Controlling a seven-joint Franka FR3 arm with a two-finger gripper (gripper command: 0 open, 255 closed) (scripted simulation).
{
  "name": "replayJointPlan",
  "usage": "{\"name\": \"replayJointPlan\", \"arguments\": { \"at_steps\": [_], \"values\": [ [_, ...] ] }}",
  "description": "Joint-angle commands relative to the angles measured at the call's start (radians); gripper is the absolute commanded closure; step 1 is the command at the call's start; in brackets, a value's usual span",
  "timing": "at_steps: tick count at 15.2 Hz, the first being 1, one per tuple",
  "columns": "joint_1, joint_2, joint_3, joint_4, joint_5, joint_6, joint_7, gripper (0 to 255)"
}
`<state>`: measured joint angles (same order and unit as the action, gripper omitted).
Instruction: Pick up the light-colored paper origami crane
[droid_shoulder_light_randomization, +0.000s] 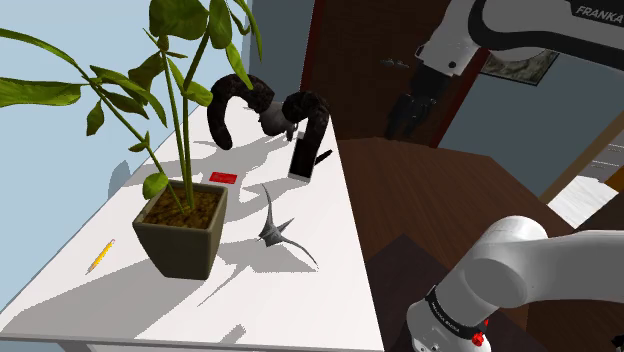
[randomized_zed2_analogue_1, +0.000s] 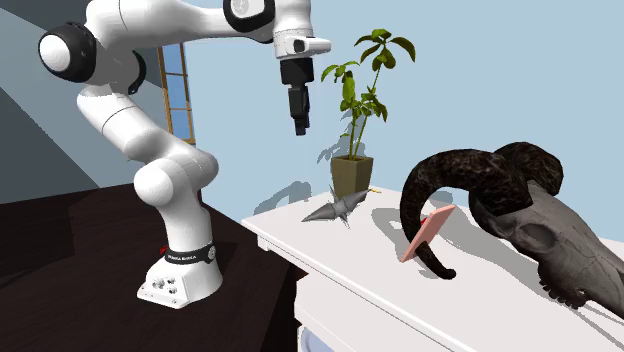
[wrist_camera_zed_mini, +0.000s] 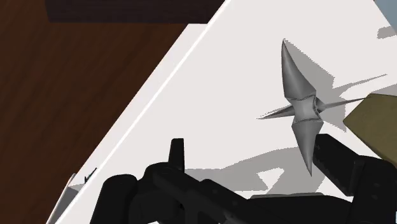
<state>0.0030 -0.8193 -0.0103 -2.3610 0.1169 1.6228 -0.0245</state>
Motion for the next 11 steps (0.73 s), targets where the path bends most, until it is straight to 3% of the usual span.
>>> {"name": "replayJointPlan", "arguments": {
  "at_steps": [1, 11],
  "values": [
    [0.000, 0.000, 0.000, 0.000, 0.000, 0.000, 0.000, 0],
    [0.041, 0.268, 0.226, 0.026, 0.046, 0.111, 0.227, 0]
  ]
}}
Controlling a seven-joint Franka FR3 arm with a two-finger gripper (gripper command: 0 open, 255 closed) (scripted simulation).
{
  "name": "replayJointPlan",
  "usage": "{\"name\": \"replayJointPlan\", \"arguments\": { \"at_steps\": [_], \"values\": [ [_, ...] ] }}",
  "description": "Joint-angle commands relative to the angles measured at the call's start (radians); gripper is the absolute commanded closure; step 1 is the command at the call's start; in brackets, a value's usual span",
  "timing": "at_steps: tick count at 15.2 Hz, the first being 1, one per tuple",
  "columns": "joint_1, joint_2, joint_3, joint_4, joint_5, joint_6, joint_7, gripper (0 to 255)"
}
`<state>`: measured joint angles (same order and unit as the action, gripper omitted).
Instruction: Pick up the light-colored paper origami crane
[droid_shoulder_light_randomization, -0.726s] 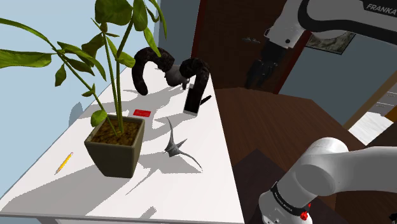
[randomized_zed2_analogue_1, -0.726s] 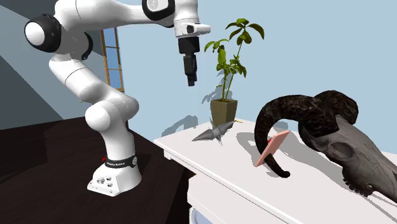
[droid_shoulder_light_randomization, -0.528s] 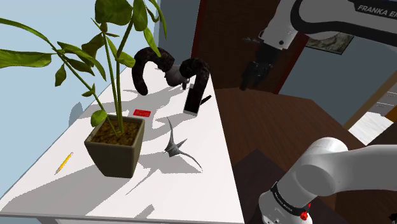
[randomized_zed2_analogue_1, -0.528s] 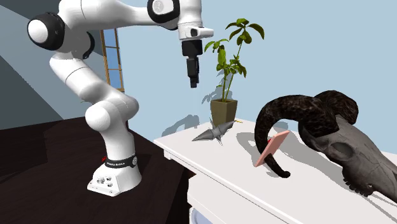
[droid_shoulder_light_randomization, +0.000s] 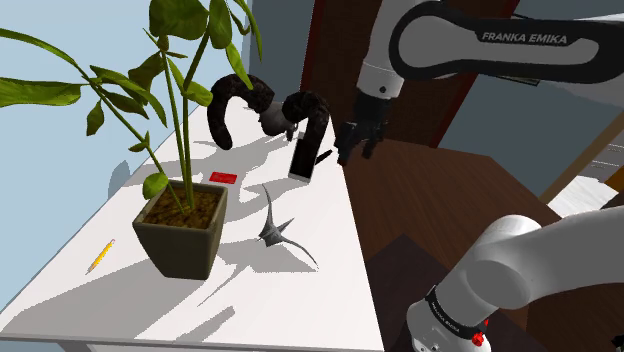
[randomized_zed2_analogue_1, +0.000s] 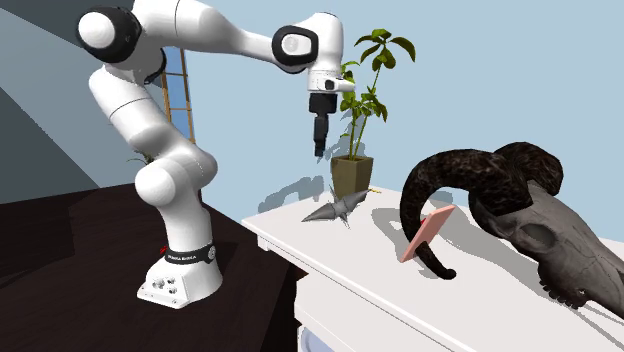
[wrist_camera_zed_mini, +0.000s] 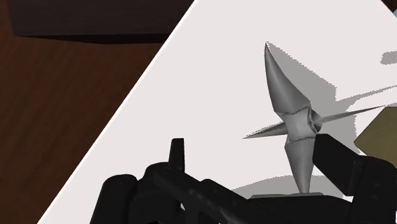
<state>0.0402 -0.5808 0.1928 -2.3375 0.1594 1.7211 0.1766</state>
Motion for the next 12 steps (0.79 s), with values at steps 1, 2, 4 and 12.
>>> {"name": "replayJointPlan", "arguments": {
  "at_steps": [1, 2, 4, 12],
  "values": [
    [0.007, 0.062, 0.044, 0.011, 0.004, 0.023, 0.049, 0],
    [0.010, 0.096, 0.064, 0.020, 0.004, 0.033, 0.072, 0],
    [0.015, 0.167, 0.104, 0.042, 0.001, 0.053, 0.121, 0],
    [0.041, 0.489, 0.234, 0.172, -0.060, 0.110, 0.328, 0]
  ]
}}
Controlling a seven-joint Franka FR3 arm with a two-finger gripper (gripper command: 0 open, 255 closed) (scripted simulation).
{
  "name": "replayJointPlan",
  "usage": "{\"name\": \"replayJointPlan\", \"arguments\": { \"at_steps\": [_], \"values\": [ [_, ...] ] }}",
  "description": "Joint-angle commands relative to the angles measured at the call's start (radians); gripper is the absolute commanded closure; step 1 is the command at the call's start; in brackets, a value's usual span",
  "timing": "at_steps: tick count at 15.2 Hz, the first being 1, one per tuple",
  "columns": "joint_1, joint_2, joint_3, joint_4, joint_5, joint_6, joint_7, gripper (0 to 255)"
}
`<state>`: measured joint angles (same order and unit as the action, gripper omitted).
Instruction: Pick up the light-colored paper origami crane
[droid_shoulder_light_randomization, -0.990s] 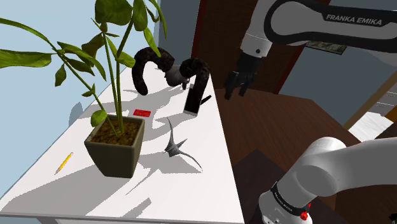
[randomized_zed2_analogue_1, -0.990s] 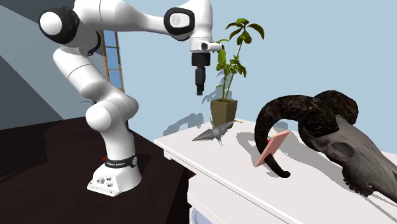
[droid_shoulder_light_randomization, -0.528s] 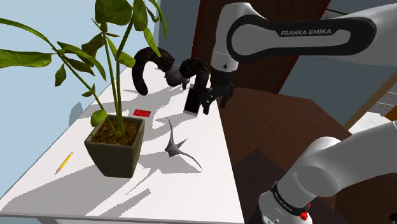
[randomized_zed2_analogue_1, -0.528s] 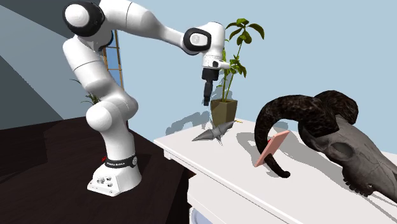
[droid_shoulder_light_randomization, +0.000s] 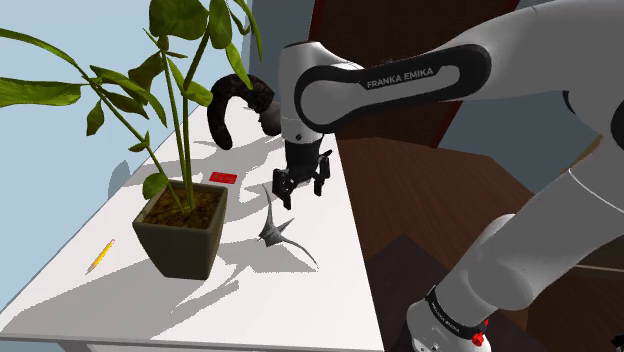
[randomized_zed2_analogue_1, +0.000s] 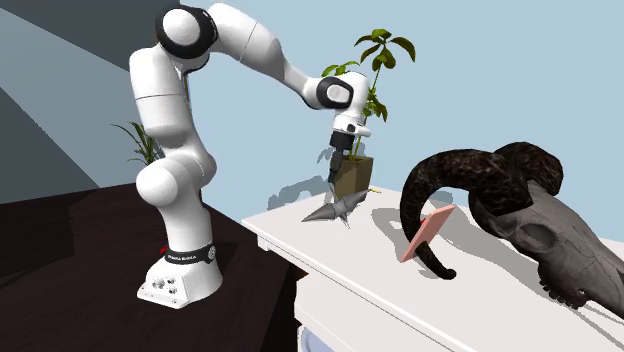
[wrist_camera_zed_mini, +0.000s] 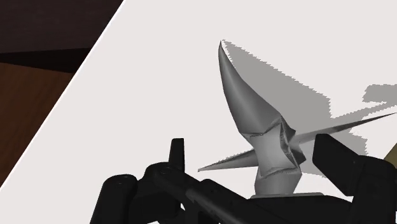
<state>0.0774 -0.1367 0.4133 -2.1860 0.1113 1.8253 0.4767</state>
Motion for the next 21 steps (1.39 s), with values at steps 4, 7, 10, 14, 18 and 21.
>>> {"name": "replayJointPlan", "arguments": {
  "at_steps": [4, 7, 10, 14, 18, 21],
  "values": [
    [0.034, 0.224, 0.050, 0.109, -0.066, 0.016, 0.136, 0],
    [0.058, 0.320, 0.058, 0.162, -0.096, 0.015, 0.189, 0],
    [0.062, 0.342, 0.056, 0.145, -0.106, 0.051, 0.194, 0],
    [0.067, 0.379, 0.051, 0.124, -0.122, 0.106, 0.202, 0],
    [0.067, 0.380, 0.051, 0.126, -0.123, 0.105, 0.202, 255],
    [0.067, 0.383, 0.050, 0.130, -0.124, 0.105, 0.203, 255]
  ]
}}
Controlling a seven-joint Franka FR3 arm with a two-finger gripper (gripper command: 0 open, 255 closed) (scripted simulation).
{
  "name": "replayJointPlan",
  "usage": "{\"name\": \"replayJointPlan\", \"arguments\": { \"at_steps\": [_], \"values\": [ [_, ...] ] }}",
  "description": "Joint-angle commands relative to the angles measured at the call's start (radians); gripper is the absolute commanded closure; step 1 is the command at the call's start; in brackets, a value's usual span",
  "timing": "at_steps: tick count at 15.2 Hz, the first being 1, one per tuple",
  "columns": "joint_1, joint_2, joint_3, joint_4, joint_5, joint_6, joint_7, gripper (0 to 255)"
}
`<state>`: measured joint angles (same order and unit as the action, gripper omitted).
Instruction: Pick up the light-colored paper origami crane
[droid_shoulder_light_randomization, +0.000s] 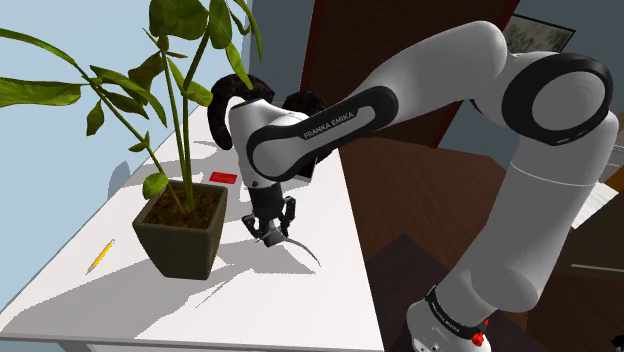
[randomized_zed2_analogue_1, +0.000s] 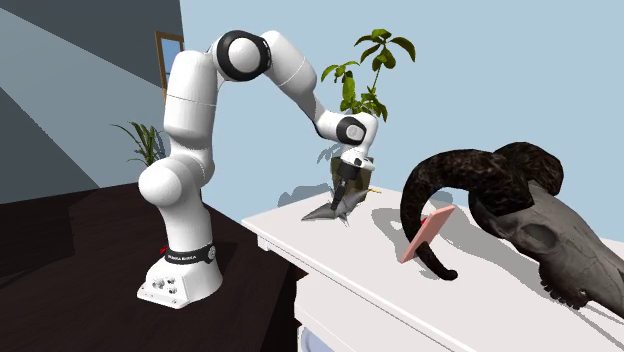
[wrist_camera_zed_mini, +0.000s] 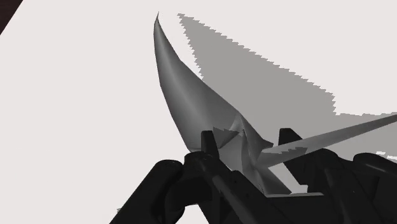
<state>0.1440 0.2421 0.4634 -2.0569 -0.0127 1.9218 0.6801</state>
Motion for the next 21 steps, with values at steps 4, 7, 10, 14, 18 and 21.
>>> {"name": "replayJointPlan", "arguments": {
  "at_steps": [4, 7, 10, 14, 18, 21],
  "values": [
    [0.001, 0.004, 0.000, 0.002, 0.000, 0.006, -0.001, 255],
    [-0.002, -0.017, 0.003, 0.003, 0.009, -0.014, -0.006, 255],
    [-0.005, -0.040, 0.006, 0.018, 0.020, -0.050, -0.011, 255],
    [-0.009, -0.069, 0.008, 0.042, 0.032, -0.099, -0.016, 255],
    [-0.012, -0.094, 0.010, 0.068, 0.043, -0.149, -0.021, 255],
    [-0.014, -0.107, 0.011, 0.084, 0.048, -0.176, -0.023, 255]
  ]
}}
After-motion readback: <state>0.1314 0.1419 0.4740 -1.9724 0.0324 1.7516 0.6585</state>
